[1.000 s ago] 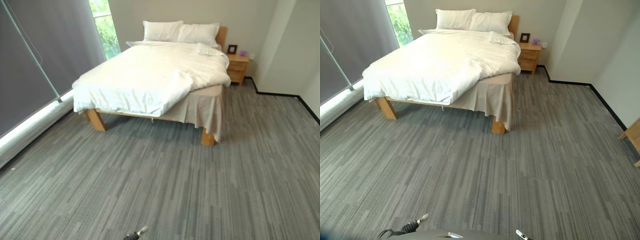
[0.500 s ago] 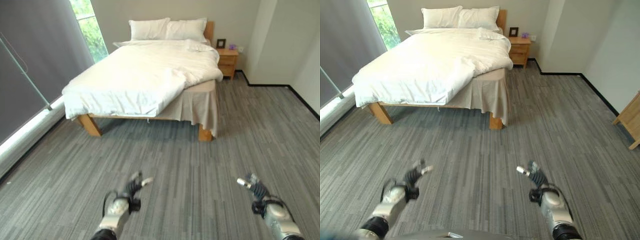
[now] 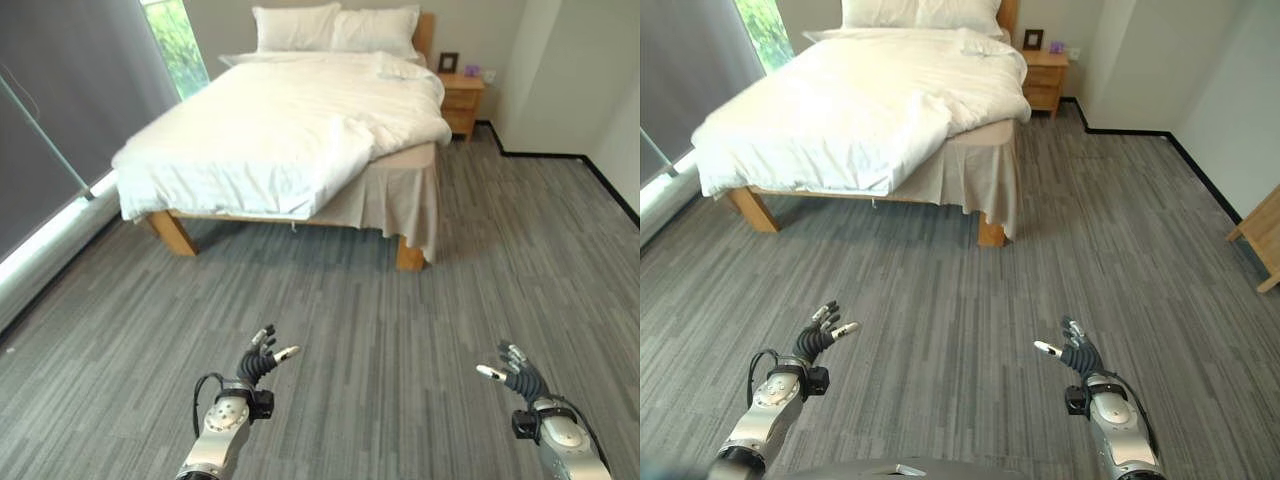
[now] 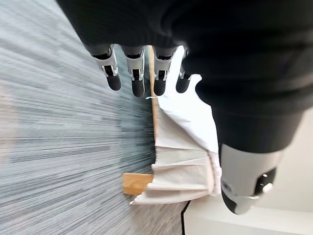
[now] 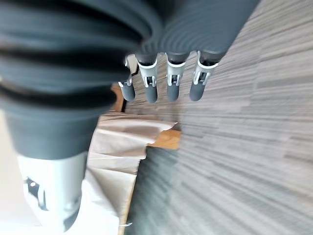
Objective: Making the bed.
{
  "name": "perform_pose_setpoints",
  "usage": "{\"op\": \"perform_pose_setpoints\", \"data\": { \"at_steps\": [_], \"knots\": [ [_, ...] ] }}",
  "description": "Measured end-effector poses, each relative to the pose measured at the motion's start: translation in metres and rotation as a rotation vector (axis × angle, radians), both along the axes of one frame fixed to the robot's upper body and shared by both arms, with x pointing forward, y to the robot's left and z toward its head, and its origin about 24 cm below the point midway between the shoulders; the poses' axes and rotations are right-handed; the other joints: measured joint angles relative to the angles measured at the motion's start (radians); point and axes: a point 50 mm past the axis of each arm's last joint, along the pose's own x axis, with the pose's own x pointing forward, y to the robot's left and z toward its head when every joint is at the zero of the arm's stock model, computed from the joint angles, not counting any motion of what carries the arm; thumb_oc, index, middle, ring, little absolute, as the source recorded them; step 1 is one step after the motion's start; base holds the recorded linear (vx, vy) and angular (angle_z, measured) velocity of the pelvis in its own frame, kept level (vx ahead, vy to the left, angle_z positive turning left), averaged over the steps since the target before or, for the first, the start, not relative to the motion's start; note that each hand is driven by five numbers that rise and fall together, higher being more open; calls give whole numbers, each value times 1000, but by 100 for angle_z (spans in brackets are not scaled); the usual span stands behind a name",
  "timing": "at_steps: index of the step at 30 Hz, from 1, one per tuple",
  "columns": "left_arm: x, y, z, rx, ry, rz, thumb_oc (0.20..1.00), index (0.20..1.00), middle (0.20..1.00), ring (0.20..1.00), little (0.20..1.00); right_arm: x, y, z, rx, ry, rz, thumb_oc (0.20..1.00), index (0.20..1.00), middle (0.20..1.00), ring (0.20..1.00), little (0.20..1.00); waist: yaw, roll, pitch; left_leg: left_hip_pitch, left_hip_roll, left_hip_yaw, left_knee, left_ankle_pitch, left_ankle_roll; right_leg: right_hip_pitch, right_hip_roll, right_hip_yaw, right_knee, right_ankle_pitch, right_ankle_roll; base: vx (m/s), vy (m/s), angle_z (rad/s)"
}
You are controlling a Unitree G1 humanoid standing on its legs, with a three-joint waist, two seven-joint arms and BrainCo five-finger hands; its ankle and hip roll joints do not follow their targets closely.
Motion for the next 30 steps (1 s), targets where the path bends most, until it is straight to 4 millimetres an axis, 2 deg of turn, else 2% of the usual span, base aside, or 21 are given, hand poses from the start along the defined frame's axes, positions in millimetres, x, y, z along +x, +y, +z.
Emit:
{"op": "perform_pose_setpoints", "data": {
  "at_steps": [6, 7, 10, 11, 12, 13, 15, 16, 17, 18, 19, 20, 21, 23, 24, 25, 26, 27, 28, 29, 30],
  "knots": [
    [9, 7, 11, 5, -54, 51, 1000, 1000, 1000, 1000, 1000, 14, 6, 6, -2, -37, 16, 1000, 1000, 1000, 1000, 1000, -5, 16, 28, -17, -8, 47, 0, -6, 12, -73, -9, 53, 78, 0, 17, -21, 143, -30],
    [21, 6, 22, 20, -100, 35, 1000, 1000, 1000, 1000, 1000, 23, 8, 12, -7, -64, 31, 1000, 1000, 1000, 1000, 1000, 0, 39, 77, -20, 9, 62, 0, 2, 29, -186, 3, 65, 286, -32, 55, -24, 194, -31],
    [29, 11, 34, 41, -146, 35, 1000, 1000, 1000, 1000, 1000, 29, 18, 13, 13, -80, 53, 1000, 1000, 1000, 1000, 1000, 3, 8, 121, -11, -15, 91, 13, -19, 50, -345, -23, 58, 600, -41, 98, 177, 122, -33],
    [29, 14, 35, 52, -147, 38, 1000, 1000, 1000, 1000, 1000, 32, 23, 14, 22, -85, 75, 1000, 1000, 1000, 1000, 1000, -7, -3, 148, -3, -20, 92, 16, -24, 59, -410, -50, 41, 711, -38, 121, 218, -2, -11],
    [29, 14, 34, 50, -147, 38, 1000, 1000, 1000, 1000, 1000, 28, 24, 12, 26, -76, 80, 1000, 1000, 1000, 1000, 1000, -9, -6, 150, -4, -27, 87, 16, -28, 56, -434, -69, 34, 705, -41, 123, 489, -66, 0],
    [28, 14, 35, 49, -149, 38, 1000, 1000, 1000, 1000, 1000, 23, 26, 10, 34, -65, 92, 1000, 1000, 1000, 1000, 1000, -7, -12, 153, -8, -28, 85, 10, -29, 56, -455, -95, 19, 615, -36, 126, 293, -64, 6],
    [28, 16, 35, 49, -152, 48, 1000, 1000, 1000, 1000, 1000, 19, 29, 7, 45, -51, 111, 1000, 1000, 1000, 1000, 1000, -10, -7, 156, -36, -26, 57, 9, -37, 43, -467, -99, 22, 459, -27, 130, 369, -94, 24],
    [29, 16, 36, 50, -156, 48, 1000, 1000, 1000, 1000, 1000, 16, 31, 5, 55, -44, 107, 1000, 1000, 1000, 1000, 1000, -32, -18, 158, -41, -28, 36, 3, -44, 32, -455, -103, 27, 340, -17, 132, 473, -125, 63],
    [31, 26, 41, 71, -170, 69, 1000, 1000, 1000, 1000, 1000, 13, 40, 3, 87, -48, 117, 1000, 1000, 1000, 1000, 1000, -60, -99, 156, -108, -120, 40, 255, -137, 94, -458, -201, 80, 177, -3, 182, 445, -118, 56],
    [32, 27, 39, 61, -164, 87, 1000, 1000, 1000, 1000, 1000, 15, 40, 7, 76, -60, 138, 1000, 1000, 1000, 1000, 1000, -61, -97, 157, -111, -111, 22, 276, -218, 89, -450, -198, 78, 126, 35, 190, 416, -117, 24],
    [29, 29, 33, 45, -146, 122, 1000, 1000, 1000, 1000, 1000, 15, 42, 2, 84, -31, 140, 1000, 1000, 1000, 1000, 1000, -57, -97, 170, -94, -114, 31, 289, -238, 83, -436, -209, 71, 96, 110, 169, 552, -198, -12],
    [25, 20, 26, 22, -127, 120, 1000, 1000, 1000, 1000, 1000, 13, 41, 1, 83, -22, 137, 1000, 1000, 1000, 1000, 1000, -64, -29, 165, -104, -57, 11, 285, -246, 69, -428, -161, -9, 34, 170, 149, 433, -160, 2],
    [26, 17, 26, 23, -131, 106, 1000, 1000, 1000, 1000, 1000, 13, 42, 1, 85, -20, 144, 1000, 1000, 1000, 1000, 1000, -78, -8, 165, -104, -33, -21, 278, -243, 55, -411, -140, -43, 19, 183, 152, 466, -207, 45],
    [27, 16, 29, 49, -140, 72, 1000, 1000, 1000, 1000, 1000, 6, 42, -3, 94, 1, 154, 1000, 1000, 1000, 1000, 1000, -90, -24, 152, -32, -10, -74, 218, -224, 12, -334, -132, -61, 14, 190, 148, 351, -214, 70],
    [22, 16, 27, 46, -137, 74, 1000, 1000, 1000, 1000, 1000, 5, 40, -5, 87, 16, 158, 1000, 1000, 1000, 1000, 1000, -86, -26, 132, 19, 17, -82, 164, -219, -12, -302, -113, -61, 21, 226, 124, 446, -287, 46],
    [17, 14, 22, 37, -121, 77, 1000, 1000, 1000, 1000, 1000, 7, 38, -4, 70, 19, 169, 1000, 1000, 1000, 1000, 1000, -86, -4, 118, 43, 56, -92, 137, -216, -27, -301, -79, -66, 44, 227, 124, 646, -476, 47],
    [15, 10, 18, 8, -110, 84, 1000, 1000, 1000, 1000, 1000, 15, 36, 1, 58, -3, 173, 1000, 1000, 1000, 1000, 1000, -87, 10, 105, 41, 93, -115, 175, -209, -50, -292, -42, -89, 96, 192, 84, 496, -376, 42],
    [14, 8, 17, -25, -111, 98, 1000, 1000, 1000, 1000, 1000, 19, 35, 4, 64, -18, 160, 1000, 1000, 1000, 1000, 1000, -84, 4, 104, -22, 100, -112, 311, -216, -65, -291, -31, -111, 129, 162, 67, 451, -411, 50],
    [15, 5, 18, -47, -118, 97, 1000, 1000, 1000, 1000, 1000, 23, 33, 7, 73, -42, 144, 1000, 1000, 1000, 1000, 1000, -83, -10, 105, -128, 107, -96, 531, -204, -81, -293, -31, -130, 170, 131, 26, 237, -314, 19],
    [8, 4, 14, -77, -100, 105, 1000, 1000, 1000, 1000, 1000, 26, 30, 11, 82, -62, 126, 1000, 1000, 1000, 1000, 1000, -58, -28, 96, -233, 127, -98, 771, -77, -95, -279, -26, -127, 213, 72, -20, 382, -456, 1],
    [5, 5, 12, -87, -90, 103, 1000, 1000, 1000, 1000, 1000, 24, 29, 11, 97, -69, 115, 1000, 1000, 1000, 1000, 1000, -45, -42, 87, -280, 126, -117, 867, 20, -89, -264, -22, -118, 220, 61, -39, 362, -402, -39]
  ]
}}
